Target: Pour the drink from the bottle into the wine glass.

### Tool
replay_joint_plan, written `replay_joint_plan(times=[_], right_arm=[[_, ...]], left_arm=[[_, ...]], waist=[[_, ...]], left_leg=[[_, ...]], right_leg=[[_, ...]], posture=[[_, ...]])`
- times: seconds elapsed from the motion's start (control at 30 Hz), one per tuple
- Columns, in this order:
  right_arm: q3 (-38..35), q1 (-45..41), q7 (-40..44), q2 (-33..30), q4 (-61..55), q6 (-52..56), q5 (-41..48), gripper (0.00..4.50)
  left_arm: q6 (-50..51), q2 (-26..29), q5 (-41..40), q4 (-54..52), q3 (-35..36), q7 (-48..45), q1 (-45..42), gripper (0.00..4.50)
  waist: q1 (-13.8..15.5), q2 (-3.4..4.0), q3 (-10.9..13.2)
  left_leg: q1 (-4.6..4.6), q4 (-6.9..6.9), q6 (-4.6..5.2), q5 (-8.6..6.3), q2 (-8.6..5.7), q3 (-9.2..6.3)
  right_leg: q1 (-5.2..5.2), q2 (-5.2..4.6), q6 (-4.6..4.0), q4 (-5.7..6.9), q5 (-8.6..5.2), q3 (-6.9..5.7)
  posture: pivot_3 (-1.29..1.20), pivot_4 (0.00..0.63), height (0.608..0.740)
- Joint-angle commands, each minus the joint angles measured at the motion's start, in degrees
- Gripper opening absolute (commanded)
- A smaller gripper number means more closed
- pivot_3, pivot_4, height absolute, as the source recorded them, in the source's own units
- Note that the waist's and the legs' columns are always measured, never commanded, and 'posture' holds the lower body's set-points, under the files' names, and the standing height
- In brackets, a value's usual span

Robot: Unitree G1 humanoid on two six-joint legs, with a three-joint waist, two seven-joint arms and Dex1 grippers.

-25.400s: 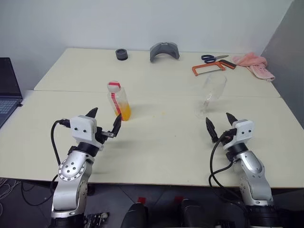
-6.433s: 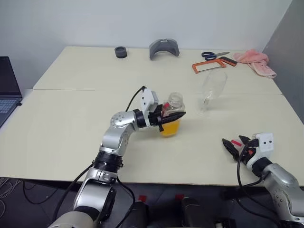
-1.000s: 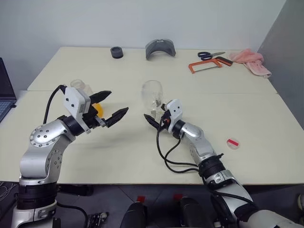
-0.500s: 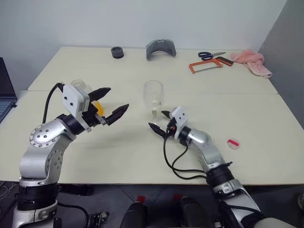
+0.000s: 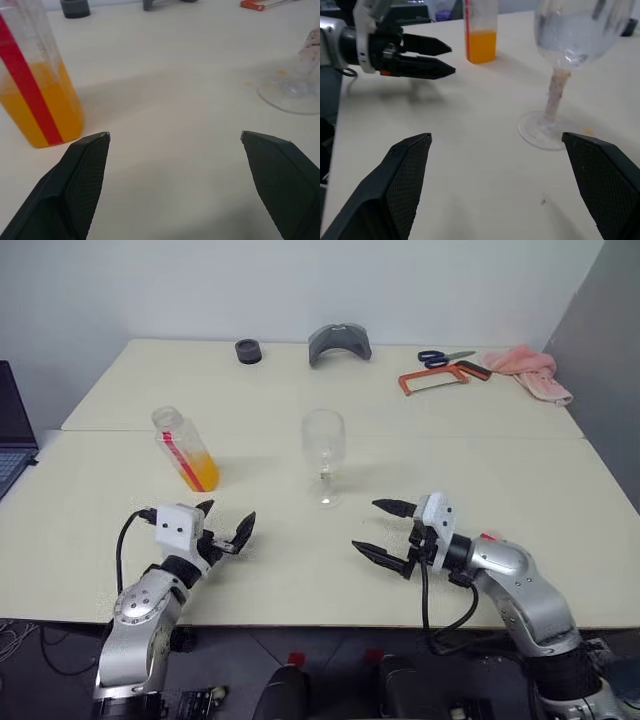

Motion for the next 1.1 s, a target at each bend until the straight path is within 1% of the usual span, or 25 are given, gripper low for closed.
replay_joint_plan(times=[0.03,0.23,0.4,0.67,0.87,1.0,1.1], right_arm=[[-1.65,-0.05,-0.34,-1.27,-6.33,3.94,4.15,4.45],[-1.64,-1.17,-2.75,-1.46,-8.70,7.84,6.38,4.45],[-1.21,-2.72,-5.21,-0.46,-8.27,7.98,5.80,4.45],[-0.78,-4.29,-7.06,0.35,-8.79,8.62,6.17,4.45],[-0.51,-5.09,-7.55,0.36,-8.83,8.83,6.38,4.45],[-0.23,-5.80,-7.53,0.27,-8.48,8.64,6.13,4.45],[-0.34,-6.04,-7.60,0.19,-8.38,8.72,6.21,4.45]], left_arm=[[-2.85,0.05,1.49,1.38,3.96,4.38,-1.45,4.50],[-2.17,2.43,0.49,3.56,5.83,4.09,-4.31,4.50],[-1.09,4.90,-0.35,4.48,6.37,3.59,-7.26,4.50],[0.46,6.49,-0.76,7.51,6.84,4.17,-12.61,4.50],[0.87,7.88,0.24,11.78,6.04,4.31,-17.35,4.50],[0.46,8.83,1.02,18.50,4.81,3.61,-23.28,4.50],[-0.67,8.99,1.51,22.02,4.51,3.43,-25.98,4.50]], waist=[[0.04,-0.01,-0.01],[0.35,-0.03,-0.02],[0.34,-0.03,-0.02],[0.33,-0.03,-0.02],[0.37,-0.04,-0.02],[0.39,-0.05,-0.02],[0.32,-0.05,-0.02]], left_leg=[[0.00,0.00,0.00,0.00,0.00,0.02],[-0.01,0.00,0.00,0.00,-0.03,0.00],[0.00,0.00,0.00,0.00,-0.08,0.01],[-0.01,0.00,-0.01,0.00,-0.08,0.00],[-0.02,0.01,-0.01,0.01,-0.10,-0.01],[-0.02,0.01,-0.01,0.01,-0.12,-0.01],[-0.03,0.02,-0.01,0.01,-0.15,0.01]], right_leg=[[0.00,0.00,0.00,-0.02,0.00,0.01],[0.01,-0.01,0.00,-0.02,0.00,-0.02],[0.01,0.02,0.00,-0.03,0.00,-0.04],[0.01,0.01,0.00,-0.04,0.00,-0.05],[0.00,0.00,0.00,-0.04,0.00,-0.05],[-0.01,0.02,0.00,-0.04,0.01,-0.07],[-0.01,0.01,0.01,-0.04,0.01,-0.05]], posture=[[0.00,0.150,0.740],[0.00,0.150,0.740],[0.00,0.150,0.740],[0.00,0.150,0.740],[0.00,0.150,0.740],[0.00,0.150,0.740],[0.00,0.150,0.740]])
